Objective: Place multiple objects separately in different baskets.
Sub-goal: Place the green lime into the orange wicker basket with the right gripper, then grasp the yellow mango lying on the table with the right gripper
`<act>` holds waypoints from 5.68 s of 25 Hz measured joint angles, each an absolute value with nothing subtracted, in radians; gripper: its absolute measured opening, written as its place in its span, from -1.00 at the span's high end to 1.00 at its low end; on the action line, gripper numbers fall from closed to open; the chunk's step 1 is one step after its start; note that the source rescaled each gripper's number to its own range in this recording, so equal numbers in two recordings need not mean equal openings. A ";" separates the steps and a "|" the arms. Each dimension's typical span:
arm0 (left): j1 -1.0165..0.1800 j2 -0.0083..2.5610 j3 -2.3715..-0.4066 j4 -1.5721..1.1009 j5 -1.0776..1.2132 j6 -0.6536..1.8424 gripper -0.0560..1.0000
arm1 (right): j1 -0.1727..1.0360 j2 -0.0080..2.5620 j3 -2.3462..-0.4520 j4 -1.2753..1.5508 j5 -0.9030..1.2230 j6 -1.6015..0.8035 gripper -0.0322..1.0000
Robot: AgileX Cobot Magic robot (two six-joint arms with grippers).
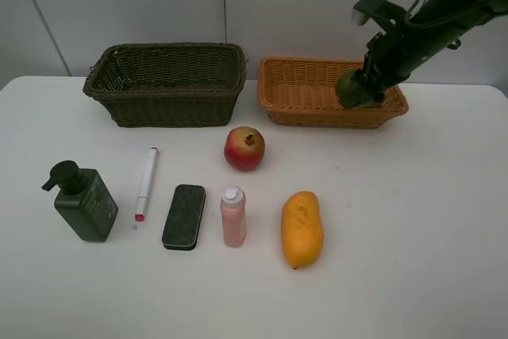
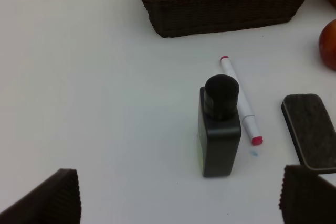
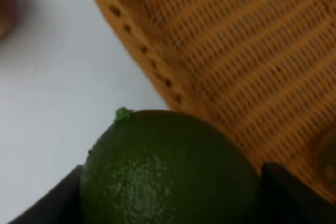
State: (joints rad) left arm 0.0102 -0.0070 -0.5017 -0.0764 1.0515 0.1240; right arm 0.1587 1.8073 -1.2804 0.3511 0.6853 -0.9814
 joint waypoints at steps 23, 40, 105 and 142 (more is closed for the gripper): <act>0.010 -0.007 -0.502 -0.076 1.052 0.124 -1.00 | 0.159 2.031 -1.328 0.649 0.186 -0.974 0.35; 0.010 -0.007 -0.502 -0.076 1.052 0.124 -1.00 | 0.159 2.084 -1.357 0.654 0.139 -0.973 0.35; 0.010 -0.007 -0.502 -0.076 1.052 0.124 -1.00 | 0.302 1.713 -0.947 0.655 0.193 -0.648 -0.99; 0.010 -0.007 -0.502 -0.076 1.052 0.124 -1.00 | 0.691 1.768 -0.901 0.011 0.565 0.751 -0.99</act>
State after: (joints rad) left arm 0.0102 -0.0070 -0.5017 -0.0764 1.0515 0.1240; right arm 0.6911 1.7680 -0.9013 0.0108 0.5650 0.7512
